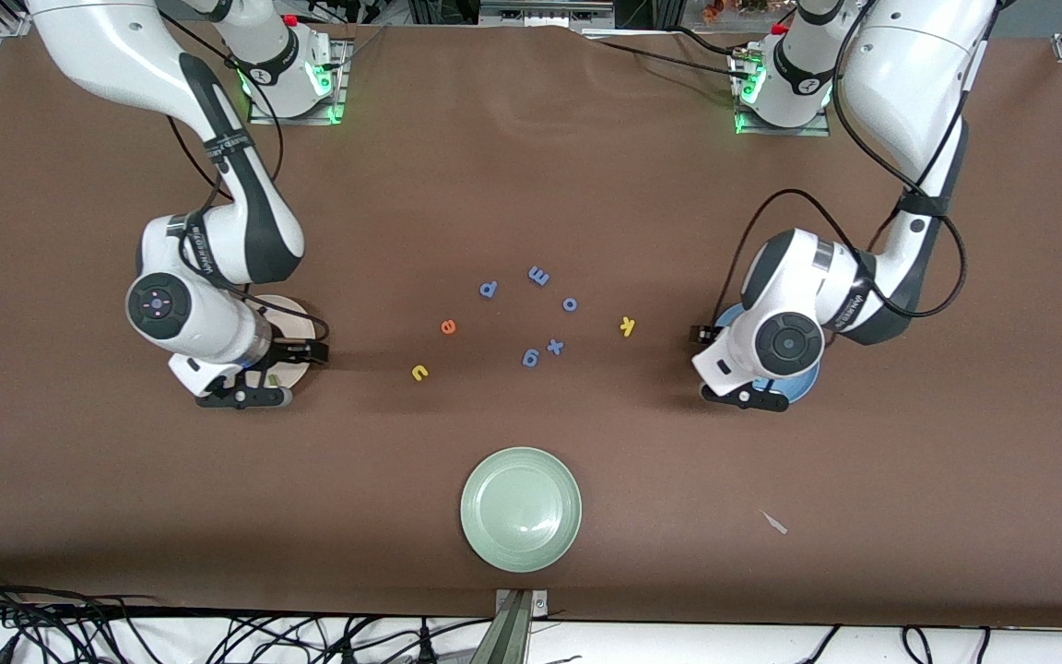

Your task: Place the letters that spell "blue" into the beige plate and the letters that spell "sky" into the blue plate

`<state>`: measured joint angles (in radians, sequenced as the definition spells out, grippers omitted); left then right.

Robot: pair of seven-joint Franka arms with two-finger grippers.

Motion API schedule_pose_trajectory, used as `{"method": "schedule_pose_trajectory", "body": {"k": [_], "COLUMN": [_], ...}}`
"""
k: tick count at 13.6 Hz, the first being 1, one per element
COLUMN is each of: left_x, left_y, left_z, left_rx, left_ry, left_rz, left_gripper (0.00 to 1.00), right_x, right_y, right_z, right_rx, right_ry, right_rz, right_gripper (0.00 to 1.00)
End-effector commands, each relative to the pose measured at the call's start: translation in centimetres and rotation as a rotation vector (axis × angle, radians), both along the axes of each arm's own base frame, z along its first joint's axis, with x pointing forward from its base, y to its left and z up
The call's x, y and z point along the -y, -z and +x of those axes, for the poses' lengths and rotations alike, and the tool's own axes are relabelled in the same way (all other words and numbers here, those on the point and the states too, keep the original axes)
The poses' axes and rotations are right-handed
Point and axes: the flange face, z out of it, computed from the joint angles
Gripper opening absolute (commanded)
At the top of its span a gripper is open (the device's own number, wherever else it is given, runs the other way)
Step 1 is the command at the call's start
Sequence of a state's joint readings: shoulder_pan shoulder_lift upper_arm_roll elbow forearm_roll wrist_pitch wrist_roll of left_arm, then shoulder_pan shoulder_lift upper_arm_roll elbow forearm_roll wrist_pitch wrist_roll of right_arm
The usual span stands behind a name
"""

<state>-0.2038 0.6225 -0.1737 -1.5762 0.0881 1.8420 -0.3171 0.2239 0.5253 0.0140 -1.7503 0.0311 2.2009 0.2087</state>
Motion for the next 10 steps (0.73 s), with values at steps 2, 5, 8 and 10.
{"method": "schedule_pose_trajectory", "body": {"k": [2,5,8,10], "left_x": [6.7,12.9,15.5,15.0], "left_y": [-0.5,2.6,4.2,5.4], "left_z": [-2.8,-5.5,-7.5,-7.6], "left_rx": [0.037,0.075,0.071,0.07], "left_ry": [-0.112,-0.079,0.181,0.243], "left_rz": [-0.019,-0.012,-0.013,0.013], "left_gripper": [1.0,1.0,1.0,1.0], "right_x": [-7.0,-10.8,-13.6,-14.9], "right_y": [1.4,3.0,4.5,5.2], "right_z": [1.4,1.1,0.4,0.0], "right_rx": [-0.006,-0.007,-0.019,-0.003], "right_ry": [0.091,0.161,0.196,0.15], "right_rz": [0.041,0.036,0.069,0.072], "right_gripper": [1.0,1.0,1.0,1.0]}}
